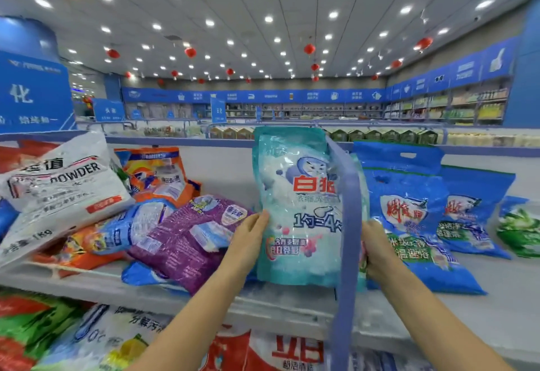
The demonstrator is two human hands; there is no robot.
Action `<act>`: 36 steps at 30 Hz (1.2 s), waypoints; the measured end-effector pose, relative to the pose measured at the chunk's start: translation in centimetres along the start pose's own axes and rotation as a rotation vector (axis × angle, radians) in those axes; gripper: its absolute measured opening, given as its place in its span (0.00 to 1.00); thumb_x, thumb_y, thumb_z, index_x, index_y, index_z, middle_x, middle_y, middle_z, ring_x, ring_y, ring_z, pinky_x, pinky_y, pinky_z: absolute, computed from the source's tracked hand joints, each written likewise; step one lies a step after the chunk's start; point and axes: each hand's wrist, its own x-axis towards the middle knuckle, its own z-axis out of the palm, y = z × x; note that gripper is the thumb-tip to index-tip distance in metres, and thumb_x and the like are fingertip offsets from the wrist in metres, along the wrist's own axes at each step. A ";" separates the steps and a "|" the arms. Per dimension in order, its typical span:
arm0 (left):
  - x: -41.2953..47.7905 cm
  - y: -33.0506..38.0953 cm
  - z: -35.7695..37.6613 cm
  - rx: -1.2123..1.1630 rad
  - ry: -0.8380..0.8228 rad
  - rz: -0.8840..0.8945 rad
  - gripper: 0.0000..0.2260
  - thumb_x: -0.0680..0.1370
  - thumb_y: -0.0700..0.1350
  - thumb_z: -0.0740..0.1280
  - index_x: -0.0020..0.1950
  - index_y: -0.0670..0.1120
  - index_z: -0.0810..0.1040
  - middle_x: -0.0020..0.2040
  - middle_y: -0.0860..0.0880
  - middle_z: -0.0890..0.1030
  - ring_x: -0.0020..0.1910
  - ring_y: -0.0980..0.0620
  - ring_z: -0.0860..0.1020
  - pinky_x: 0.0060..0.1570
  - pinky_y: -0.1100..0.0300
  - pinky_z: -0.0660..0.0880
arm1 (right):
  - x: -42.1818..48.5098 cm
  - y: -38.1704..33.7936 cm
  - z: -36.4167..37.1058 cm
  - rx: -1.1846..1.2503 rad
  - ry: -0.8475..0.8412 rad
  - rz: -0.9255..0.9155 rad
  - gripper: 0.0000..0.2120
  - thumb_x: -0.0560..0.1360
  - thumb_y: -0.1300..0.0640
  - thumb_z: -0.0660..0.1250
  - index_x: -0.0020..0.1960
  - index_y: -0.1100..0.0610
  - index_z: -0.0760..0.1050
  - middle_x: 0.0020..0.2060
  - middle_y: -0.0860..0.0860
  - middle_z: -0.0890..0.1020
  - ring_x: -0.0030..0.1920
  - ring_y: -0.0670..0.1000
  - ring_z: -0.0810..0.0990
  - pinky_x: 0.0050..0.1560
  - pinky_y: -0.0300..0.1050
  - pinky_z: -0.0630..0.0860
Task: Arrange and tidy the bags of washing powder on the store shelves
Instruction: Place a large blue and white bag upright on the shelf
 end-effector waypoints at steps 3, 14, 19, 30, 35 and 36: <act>-0.1 -0.8 -0.2 -0.055 0.034 0.028 0.13 0.81 0.54 0.58 0.59 0.51 0.76 0.53 0.52 0.82 0.52 0.53 0.80 0.54 0.55 0.76 | -1.8 1.6 1.5 -0.096 0.023 -0.022 0.09 0.81 0.65 0.55 0.47 0.66 0.73 0.27 0.57 0.73 0.20 0.40 0.74 0.18 0.27 0.65; -1.6 -3.4 0.5 0.089 0.285 0.229 0.13 0.81 0.55 0.53 0.44 0.54 0.75 0.43 0.56 0.79 0.45 0.56 0.77 0.47 0.54 0.70 | -5.1 -0.5 1.7 -0.389 -0.063 -0.159 0.17 0.73 0.50 0.68 0.52 0.63 0.70 0.58 0.72 0.70 0.59 0.61 0.74 0.58 0.57 0.73; -1.8 -3.5 0.6 0.093 0.241 0.208 0.16 0.79 0.59 0.52 0.50 0.53 0.76 0.46 0.56 0.80 0.46 0.60 0.78 0.48 0.56 0.73 | -4.6 0.2 1.1 -0.468 -0.067 -0.152 0.10 0.70 0.46 0.70 0.41 0.51 0.73 0.48 0.67 0.76 0.48 0.61 0.78 0.45 0.50 0.74; -1.8 -3.1 0.8 0.127 0.241 0.146 0.13 0.82 0.53 0.53 0.47 0.53 0.75 0.44 0.58 0.79 0.43 0.64 0.77 0.40 0.69 0.71 | -3.5 0.6 0.4 -0.324 -0.127 -0.033 0.07 0.75 0.52 0.69 0.43 0.54 0.74 0.24 0.42 0.79 0.24 0.38 0.76 0.23 0.32 0.71; -3.1 -2.0 0.5 0.393 0.304 0.234 0.11 0.82 0.51 0.56 0.53 0.46 0.74 0.45 0.50 0.80 0.45 0.50 0.77 0.43 0.56 0.68 | -5.5 -0.2 -1.2 -0.285 0.007 -0.178 0.09 0.76 0.59 0.66 0.55 0.51 0.71 0.46 0.42 0.79 0.41 0.35 0.79 0.34 0.27 0.72; -3.4 -1.7 0.2 0.462 0.310 0.263 0.11 0.82 0.50 0.58 0.57 0.45 0.74 0.49 0.48 0.81 0.48 0.48 0.78 0.47 0.54 0.72 | -6.0 -0.6 -1.6 -0.255 0.044 -0.231 0.08 0.76 0.59 0.65 0.54 0.51 0.72 0.47 0.43 0.79 0.45 0.36 0.77 0.37 0.27 0.72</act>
